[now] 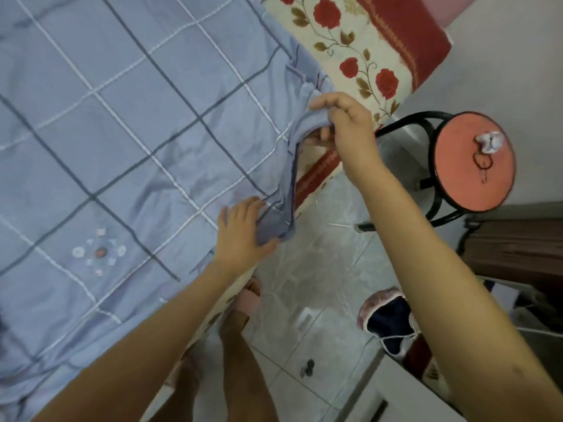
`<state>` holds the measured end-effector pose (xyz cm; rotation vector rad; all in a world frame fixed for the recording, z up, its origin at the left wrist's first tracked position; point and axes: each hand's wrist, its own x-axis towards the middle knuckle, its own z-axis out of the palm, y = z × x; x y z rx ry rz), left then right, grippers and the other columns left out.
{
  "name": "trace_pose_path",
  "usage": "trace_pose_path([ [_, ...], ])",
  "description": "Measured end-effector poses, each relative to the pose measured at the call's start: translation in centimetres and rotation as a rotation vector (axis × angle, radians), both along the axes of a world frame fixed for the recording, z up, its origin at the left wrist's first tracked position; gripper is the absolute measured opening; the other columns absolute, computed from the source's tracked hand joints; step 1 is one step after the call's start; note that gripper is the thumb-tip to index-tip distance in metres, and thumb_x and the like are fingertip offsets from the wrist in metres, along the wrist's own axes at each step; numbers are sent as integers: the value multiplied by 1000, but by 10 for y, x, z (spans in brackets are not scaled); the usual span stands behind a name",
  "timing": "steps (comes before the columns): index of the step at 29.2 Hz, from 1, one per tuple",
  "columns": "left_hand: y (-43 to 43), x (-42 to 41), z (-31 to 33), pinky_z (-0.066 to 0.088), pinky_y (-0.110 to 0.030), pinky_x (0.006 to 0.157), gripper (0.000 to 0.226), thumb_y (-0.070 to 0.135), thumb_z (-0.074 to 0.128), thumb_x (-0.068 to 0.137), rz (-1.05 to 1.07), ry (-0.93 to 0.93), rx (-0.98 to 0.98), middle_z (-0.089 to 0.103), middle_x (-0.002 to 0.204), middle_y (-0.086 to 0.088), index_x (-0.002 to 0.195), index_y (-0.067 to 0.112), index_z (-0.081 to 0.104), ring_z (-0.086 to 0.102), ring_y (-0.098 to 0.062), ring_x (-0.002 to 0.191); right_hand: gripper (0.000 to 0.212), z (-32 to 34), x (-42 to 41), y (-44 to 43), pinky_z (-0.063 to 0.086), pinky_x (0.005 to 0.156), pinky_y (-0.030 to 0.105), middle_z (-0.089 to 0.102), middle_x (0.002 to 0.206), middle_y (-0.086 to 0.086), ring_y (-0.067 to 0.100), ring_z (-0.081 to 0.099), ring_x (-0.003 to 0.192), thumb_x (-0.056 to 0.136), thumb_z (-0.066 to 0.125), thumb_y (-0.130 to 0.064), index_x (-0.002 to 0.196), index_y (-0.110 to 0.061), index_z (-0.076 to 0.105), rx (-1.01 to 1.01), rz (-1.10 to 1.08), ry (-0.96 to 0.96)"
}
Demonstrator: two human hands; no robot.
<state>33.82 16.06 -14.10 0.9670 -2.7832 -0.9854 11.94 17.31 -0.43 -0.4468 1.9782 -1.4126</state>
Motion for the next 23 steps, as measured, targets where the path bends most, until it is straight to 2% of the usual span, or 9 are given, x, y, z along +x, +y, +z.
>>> trace_pose_path([
  [2, 17, -7, -2, 30, -46, 105, 71, 46, 66, 74, 44, -139, 87, 50, 131, -3, 134, 19, 39, 49, -25, 117, 36, 9, 7, -1, 55, 68, 30, 49, 49, -3, 11, 49, 48, 95, 28, 3, 89, -12, 60, -101, -149, -182],
  [5, 26, -18, 6, 36, -40, 92, 59, 29, 69, 76, 250, -97, 160, 56, 119, -9, 128, 13, 47, 54, -30, 107, 32, 23, 3, 2, 54, 71, 27, 56, 58, 2, 14, 58, 60, 95, 26, 3, 93, -11, 55, -275, -325, -319],
  [9, 15, -11, 18, 42, -43, 69, 38, -8, 55, 74, 352, 6, 177, 56, 106, -21, 110, 1, 56, 56, -40, 93, 28, 28, -17, 7, 54, 71, 23, 59, 72, 5, 13, 61, 66, 100, 27, -4, 96, -11, 54, -317, -445, -270],
  [11, 8, 7, 20, 40, -41, 66, 37, -12, 51, 74, 380, -22, 161, 56, 108, -21, 108, 0, 57, 56, -39, 93, 23, 26, -22, 7, 54, 73, 21, 63, 80, 5, 11, 63, 72, 102, 32, -10, 98, -10, 55, -289, -448, -221],
  [13, 1, 31, 23, 40, -39, 68, 28, -5, 55, 79, 427, -39, 140, 60, 104, -19, 106, 2, 59, 57, -38, 93, 17, 20, -25, 6, 53, 81, 18, 68, 96, 4, 10, 66, 88, 99, 47, -14, 110, -5, 57, -228, -392, -152],
  [16, -10, 66, 26, 35, -34, 62, 17, 3, 56, 83, 537, -50, 127, 64, 94, -21, 99, 2, 61, 59, -39, 86, 34, 6, -31, 8, 49, 88, 15, 65, 116, 4, 8, 62, 105, 90, 59, -7, 124, -1, 54, -19, -224, 71],
  [19, -26, 97, 20, 32, -33, 58, 13, 1, 45, 89, 601, -60, 188, 61, 86, -23, 95, 1, 56, 56, -38, 77, 22, -7, -25, 7, 50, 90, 23, 69, 106, 5, 11, 63, 98, 89, 57, -11, 108, -6, 67, 229, -19, 509],
  [21, -32, 113, 13, 34, -35, 60, 13, 4, 43, 91, 607, -43, 287, 59, 87, -24, 96, -2, 54, 55, -37, 78, 22, -16, -13, 2, 48, 80, 25, 70, 98, 6, 15, 62, 89, 91, 50, -12, 99, -10, 70, 382, 197, 766],
  [23, -37, 121, 7, 36, -36, 64, 18, 13, 45, 93, 609, -18, 388, 58, 86, -23, 94, -3, 54, 56, -37, 80, 22, -24, 2, -7, 46, 76, 31, 64, 103, 11, 24, 58, 95, 93, 50, -16, 101, -11, 70, 551, 377, 958],
])
